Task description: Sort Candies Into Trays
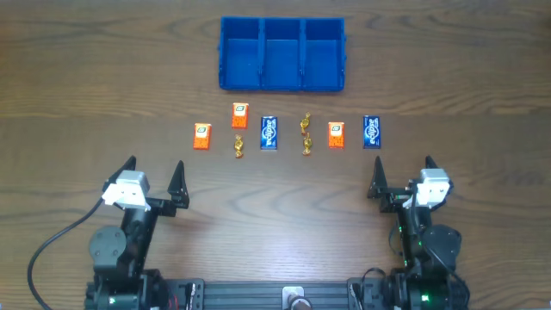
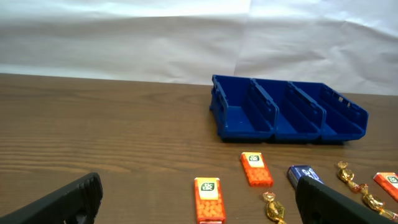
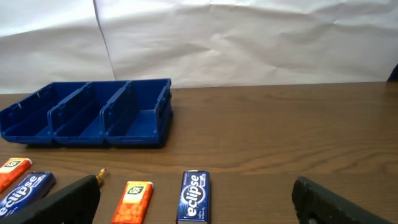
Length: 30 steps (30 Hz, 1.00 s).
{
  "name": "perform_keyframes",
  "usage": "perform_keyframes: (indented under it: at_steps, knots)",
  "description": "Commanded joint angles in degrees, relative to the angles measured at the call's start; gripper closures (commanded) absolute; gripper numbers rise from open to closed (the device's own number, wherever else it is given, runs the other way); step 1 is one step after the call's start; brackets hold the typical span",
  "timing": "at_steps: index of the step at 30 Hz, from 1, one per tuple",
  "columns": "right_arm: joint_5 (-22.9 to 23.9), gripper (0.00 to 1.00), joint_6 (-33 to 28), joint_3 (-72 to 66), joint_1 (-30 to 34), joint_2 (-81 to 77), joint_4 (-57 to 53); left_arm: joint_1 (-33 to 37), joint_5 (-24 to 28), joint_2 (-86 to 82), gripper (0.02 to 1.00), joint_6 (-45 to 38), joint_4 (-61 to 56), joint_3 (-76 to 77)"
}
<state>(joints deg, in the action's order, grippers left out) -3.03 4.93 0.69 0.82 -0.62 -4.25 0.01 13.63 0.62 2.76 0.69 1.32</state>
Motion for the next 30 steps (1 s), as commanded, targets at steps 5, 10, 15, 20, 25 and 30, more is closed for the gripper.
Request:
perform_keyframes:
  at_steps: [5, 10, 15, 20, 25, 30]
  knots:
    - [-0.07, 0.003, -0.72, -0.26, -0.15, 0.48, -0.15, 0.31, 1.25, -0.31, 0.02, 0.02, 2.32, -1.05]
    - [-0.07, 0.003, -0.72, -0.26, -0.15, 0.48, -0.15, 0.31, 1.25, -0.31, 0.023, 0.02, 2.32, -1.05]
    - [-0.07, 0.003, -0.72, -0.26, -0.15, 0.48, -0.15, 0.31, 1.22, -0.31, 0.02, 0.0, 2.32, -1.05]
    - [-0.07, 0.003, -0.72, -0.26, -0.15, 0.48, -0.15, 0.31, 1.22, -0.31, 0.023, 0.0, 2.32, -1.05]
    - [-0.07, 0.003, -0.72, -0.26, -0.15, 0.48, -0.15, 0.31, 1.03, -0.31, 0.02, -0.02, 2.34, -1.05]
    - [-0.09, 0.003, -0.72, -0.26, -0.15, 0.48, -0.15, 0.31, 0.33, -0.31, 0.02, -0.24, 2.34, -1.05]
